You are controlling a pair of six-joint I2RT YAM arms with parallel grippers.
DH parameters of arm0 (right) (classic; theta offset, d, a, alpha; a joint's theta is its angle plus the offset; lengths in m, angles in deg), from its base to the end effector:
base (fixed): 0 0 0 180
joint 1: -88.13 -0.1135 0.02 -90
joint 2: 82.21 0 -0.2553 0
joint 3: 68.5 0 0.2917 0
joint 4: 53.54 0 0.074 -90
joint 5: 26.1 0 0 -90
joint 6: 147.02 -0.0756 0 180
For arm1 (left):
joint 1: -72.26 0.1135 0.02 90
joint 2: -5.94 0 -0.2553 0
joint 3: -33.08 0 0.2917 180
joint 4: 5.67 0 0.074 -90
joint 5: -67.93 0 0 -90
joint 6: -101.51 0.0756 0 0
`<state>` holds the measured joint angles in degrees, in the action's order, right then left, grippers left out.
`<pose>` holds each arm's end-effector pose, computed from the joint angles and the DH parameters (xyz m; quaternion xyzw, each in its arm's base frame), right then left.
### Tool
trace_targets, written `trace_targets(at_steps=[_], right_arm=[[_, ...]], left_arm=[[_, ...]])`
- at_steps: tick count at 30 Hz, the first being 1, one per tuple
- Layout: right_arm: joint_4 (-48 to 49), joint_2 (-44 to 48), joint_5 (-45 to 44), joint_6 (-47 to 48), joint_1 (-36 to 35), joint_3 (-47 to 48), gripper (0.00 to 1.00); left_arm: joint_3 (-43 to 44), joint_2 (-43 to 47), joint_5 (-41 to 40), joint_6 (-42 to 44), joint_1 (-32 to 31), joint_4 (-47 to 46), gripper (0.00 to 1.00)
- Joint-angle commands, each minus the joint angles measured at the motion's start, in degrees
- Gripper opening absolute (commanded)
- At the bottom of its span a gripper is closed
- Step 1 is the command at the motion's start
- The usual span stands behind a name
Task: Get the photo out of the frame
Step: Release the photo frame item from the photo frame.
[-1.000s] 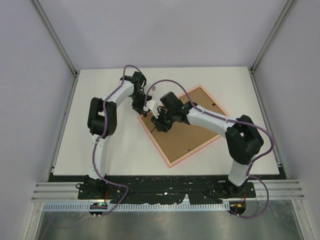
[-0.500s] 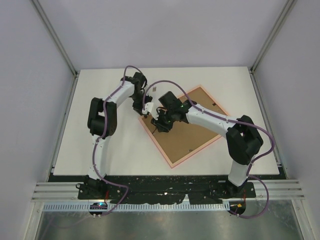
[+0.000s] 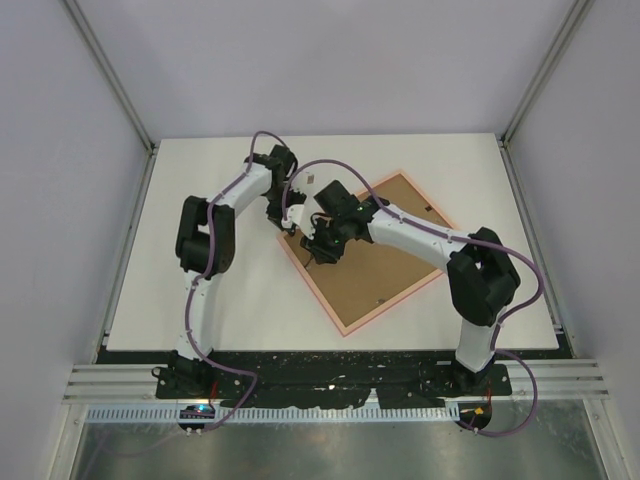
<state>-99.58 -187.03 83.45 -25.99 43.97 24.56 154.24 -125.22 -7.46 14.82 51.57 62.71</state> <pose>0.3040 0.3304 0.1780 -0.6149 0.7215 0.1933 0.2528 0.4656 -0.1962 0.1109 0.2178 0.9625 -0.1402 0.0801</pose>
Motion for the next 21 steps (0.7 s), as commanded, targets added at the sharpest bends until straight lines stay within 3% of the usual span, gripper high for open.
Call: trace_targets(at_steps=[1, 21], right_arm=[[-7.66, -1.01, 1.01, 0.88, -0.57, 2.04, 0.08], [-16.35, -1.27, 0.75, -0.09, 0.30, 6.52, 0.08]], left_arm=[[-1.10, 1.95, -5.99, -1.99, -0.93, -3.95, 0.00], [-1.45, 2.13, -8.72, -2.43, -1.37, -4.74, 0.00]])
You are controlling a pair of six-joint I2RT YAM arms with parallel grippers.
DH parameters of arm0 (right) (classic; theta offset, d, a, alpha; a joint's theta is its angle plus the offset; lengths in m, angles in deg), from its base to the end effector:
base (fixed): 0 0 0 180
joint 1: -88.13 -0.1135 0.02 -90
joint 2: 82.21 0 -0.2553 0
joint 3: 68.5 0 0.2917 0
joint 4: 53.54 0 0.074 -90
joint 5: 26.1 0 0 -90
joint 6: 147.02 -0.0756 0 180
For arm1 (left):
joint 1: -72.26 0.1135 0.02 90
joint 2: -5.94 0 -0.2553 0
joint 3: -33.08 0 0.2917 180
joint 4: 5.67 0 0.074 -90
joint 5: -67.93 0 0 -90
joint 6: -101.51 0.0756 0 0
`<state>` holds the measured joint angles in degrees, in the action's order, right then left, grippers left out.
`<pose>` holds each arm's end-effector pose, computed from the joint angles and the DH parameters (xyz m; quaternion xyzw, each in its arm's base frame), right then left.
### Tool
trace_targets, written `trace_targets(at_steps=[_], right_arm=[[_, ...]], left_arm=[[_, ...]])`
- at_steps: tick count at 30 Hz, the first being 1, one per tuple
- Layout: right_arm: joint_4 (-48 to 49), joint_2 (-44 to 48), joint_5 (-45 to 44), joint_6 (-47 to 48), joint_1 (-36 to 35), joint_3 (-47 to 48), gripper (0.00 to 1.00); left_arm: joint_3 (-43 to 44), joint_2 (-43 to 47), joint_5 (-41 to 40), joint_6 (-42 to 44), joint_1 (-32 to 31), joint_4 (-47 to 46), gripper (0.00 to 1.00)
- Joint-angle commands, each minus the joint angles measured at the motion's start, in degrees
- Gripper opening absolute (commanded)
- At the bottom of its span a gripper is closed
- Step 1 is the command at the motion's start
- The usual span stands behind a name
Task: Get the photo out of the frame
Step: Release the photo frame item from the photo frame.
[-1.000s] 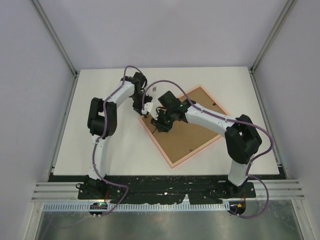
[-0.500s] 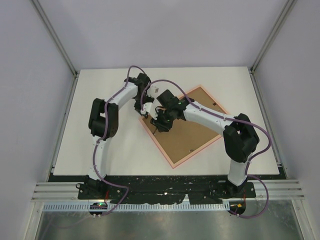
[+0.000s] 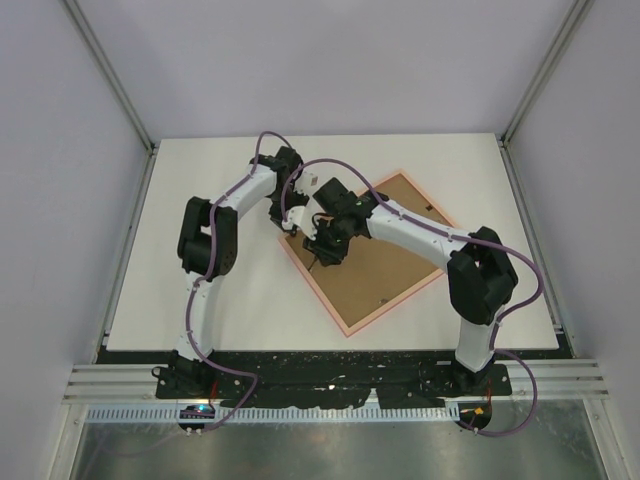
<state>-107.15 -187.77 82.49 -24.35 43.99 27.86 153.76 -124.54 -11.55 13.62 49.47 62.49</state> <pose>0.3011 0.3258 0.1832 -0.6256 0.7281 0.1794 0.2151 0.4594 -0.2080 0.1130 0.2229 0.9649 -0.1084 0.0864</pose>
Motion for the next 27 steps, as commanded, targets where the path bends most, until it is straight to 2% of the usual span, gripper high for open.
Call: trace_targets(at_steps=[1, 12, 15, 21, 27], right_arm=[[-9.06, -0.53, 2.41, -1.90, 0.46, 3.40, 0.08], [-8.54, -0.53, 2.94, -3.22, 1.78, 4.28, 0.08], [-4.43, 2.10, 4.79, -4.19, 2.13, 3.41, 0.08], [6.30, 6.50, 2.68, -7.61, 2.13, -0.63, 0.08], [8.17, 4.14, 2.33, -9.55, 2.13, -1.08, 0.08]], left_arm=[[-0.97, 1.45, -4.64, -1.23, 0.73, -4.61, 0.00], [-1.24, 1.63, -4.64, -1.41, 0.72, -4.88, 0.00], [-1.15, 1.72, -4.64, -1.32, 0.72, -4.88, 0.00], [-1.24, 1.72, -4.37, -1.32, 0.64, -4.96, 0.00], [-1.24, 1.71, -4.37, -1.32, 0.73, -5.05, 0.00]])
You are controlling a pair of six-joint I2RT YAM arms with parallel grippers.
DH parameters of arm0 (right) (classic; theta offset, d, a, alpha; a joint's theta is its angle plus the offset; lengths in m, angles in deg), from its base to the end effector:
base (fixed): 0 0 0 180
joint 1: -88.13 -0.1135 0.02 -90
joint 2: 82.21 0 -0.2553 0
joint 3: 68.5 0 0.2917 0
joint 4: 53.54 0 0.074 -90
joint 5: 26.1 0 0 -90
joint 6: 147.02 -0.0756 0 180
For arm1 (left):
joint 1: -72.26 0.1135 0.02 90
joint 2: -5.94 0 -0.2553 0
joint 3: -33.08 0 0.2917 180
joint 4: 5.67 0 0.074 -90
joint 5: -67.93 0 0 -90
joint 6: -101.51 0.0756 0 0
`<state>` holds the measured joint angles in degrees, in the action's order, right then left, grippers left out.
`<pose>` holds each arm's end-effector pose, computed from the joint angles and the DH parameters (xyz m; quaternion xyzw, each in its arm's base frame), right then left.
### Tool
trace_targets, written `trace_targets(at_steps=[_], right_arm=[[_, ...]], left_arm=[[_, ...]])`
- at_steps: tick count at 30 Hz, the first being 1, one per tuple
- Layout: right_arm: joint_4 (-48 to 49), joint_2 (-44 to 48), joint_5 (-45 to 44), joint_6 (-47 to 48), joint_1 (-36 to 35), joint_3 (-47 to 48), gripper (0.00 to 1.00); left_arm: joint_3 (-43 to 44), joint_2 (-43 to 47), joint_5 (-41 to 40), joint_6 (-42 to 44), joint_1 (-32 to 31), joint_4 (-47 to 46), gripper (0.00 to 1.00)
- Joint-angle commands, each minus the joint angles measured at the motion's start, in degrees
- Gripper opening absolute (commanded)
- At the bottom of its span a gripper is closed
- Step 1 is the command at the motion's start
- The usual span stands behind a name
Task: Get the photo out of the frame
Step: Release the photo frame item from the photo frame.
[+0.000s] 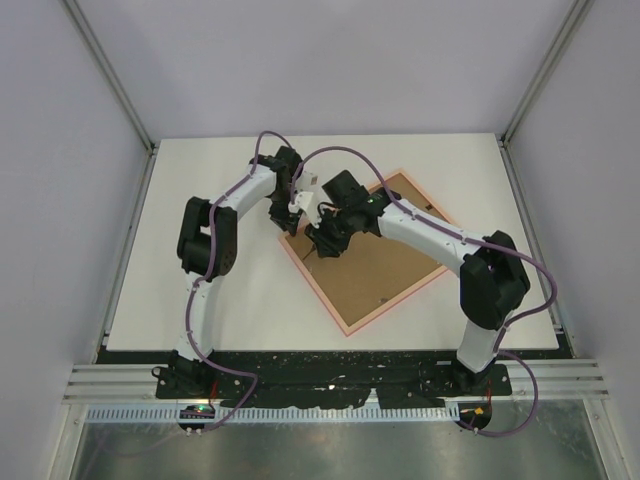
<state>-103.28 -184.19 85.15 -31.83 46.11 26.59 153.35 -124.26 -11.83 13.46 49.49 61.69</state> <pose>0.3101 0.3163 0.2076 -0.5652 0.7548 0.2160 0.2533 0.4602 -0.2078 0.1134 0.2215 0.9648 -0.1072 0.0924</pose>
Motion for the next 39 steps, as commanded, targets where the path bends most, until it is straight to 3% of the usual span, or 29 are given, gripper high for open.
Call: trace_targets(at_steps=[1, 18, 29, 39], right_arm=[[4.12, 0.03, -0.34, -1.99, 0.01, 0.27, 0.08], [1.22, -3.58, -1.93, -1.20, -0.08, 1.42, 0.08], [-11.17, -4.73, 0.37, 4.78, -0.17, 4.76, 0.08], [-9.51, -4.20, -4.82, 5.13, -0.52, 3.70, 0.08]], left_arm=[[-0.91, 1.34, -4.09, -1.17, 0.70, -4.24, 0.00], [-0.91, 1.43, -4.00, -1.17, 0.70, -4.33, 0.00], [-1.35, 1.52, -4.00, -1.17, 0.70, -4.51, 0.00], [-1.26, 1.69, -4.09, -1.25, 0.79, -4.68, 0.00]])
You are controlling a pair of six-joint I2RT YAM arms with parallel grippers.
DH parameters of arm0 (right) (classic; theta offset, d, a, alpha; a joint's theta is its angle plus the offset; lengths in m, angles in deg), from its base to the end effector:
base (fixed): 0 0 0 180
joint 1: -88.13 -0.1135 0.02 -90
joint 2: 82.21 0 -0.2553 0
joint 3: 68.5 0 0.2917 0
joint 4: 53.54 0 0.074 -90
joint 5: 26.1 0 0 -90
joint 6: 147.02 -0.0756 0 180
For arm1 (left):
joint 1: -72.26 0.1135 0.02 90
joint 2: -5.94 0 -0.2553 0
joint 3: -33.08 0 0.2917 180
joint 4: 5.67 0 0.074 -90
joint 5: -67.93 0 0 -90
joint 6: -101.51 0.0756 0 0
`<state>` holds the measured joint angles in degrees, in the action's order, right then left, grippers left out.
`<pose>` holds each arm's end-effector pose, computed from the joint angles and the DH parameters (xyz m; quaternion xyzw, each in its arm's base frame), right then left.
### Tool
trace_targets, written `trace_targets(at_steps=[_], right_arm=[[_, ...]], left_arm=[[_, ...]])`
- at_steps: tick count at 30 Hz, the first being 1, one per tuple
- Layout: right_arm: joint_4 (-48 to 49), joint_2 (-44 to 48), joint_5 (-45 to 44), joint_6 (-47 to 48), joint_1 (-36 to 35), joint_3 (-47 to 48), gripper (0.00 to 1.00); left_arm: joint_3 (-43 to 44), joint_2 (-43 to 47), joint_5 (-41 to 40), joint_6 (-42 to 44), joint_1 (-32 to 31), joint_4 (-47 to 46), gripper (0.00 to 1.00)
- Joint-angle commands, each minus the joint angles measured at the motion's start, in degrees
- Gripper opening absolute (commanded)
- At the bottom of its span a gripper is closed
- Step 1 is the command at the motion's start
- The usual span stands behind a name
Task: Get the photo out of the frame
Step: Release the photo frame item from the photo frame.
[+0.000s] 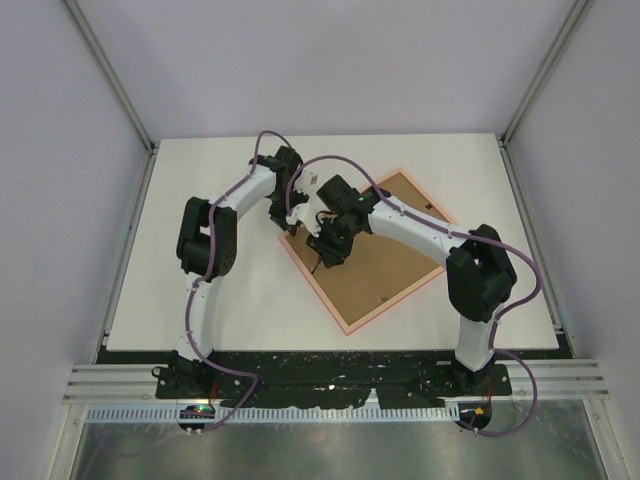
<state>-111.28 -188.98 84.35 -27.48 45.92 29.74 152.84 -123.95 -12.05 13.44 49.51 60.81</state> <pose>0.3085 0.3155 0.1821 -0.5940 0.7590 0.1950 0.1819 0.4609 -0.2075 0.1137 0.2214 0.9644 -0.1063 0.0986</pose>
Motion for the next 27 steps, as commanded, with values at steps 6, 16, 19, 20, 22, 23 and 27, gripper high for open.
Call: trace_targets(at_steps=[6, 16, 19, 20, 22, 23, 27], right_arm=[[3.32, 1.99, -6.12, -1.24, -0.41, -0.41, 0.08], [6.32, 2.61, -12.89, -0.63, -1.99, -1.99, 0.08], [6.32, 3.66, -13.59, -0.27, -1.99, -2.08, 0.08], [6.40, 4.10, -13.68, -0.19, -1.99, -2.17, 0.08], [6.40, 4.28, -14.46, -0.10, -1.99, -2.26, 0.08], [6.49, 4.19, -14.82, -0.01, -1.91, -2.26, 0.08], [6.93, 4.02, -16.75, 0.34, -1.99, -2.61, 0.08]], left_arm=[[-0.93, 1.39, -3.96, -1.23, 0.68, -3.81, 0.00], [-0.85, 1.39, -3.96, -1.23, 0.68, -3.81, 0.00], [-0.85, 1.39, -3.87, -1.14, 0.68, -3.72, 0.00], [-0.85, 1.39, -3.96, -1.23, 0.68, -3.81, 0.00], [-0.93, 1.39, -3.96, -1.23, 0.68, -3.72, 0.00], [-0.85, 1.39, -3.96, -1.23, 0.68, -3.81, 0.00], [-0.85, 1.39, -3.96, -1.23, 0.68, -3.81, 0.00]])
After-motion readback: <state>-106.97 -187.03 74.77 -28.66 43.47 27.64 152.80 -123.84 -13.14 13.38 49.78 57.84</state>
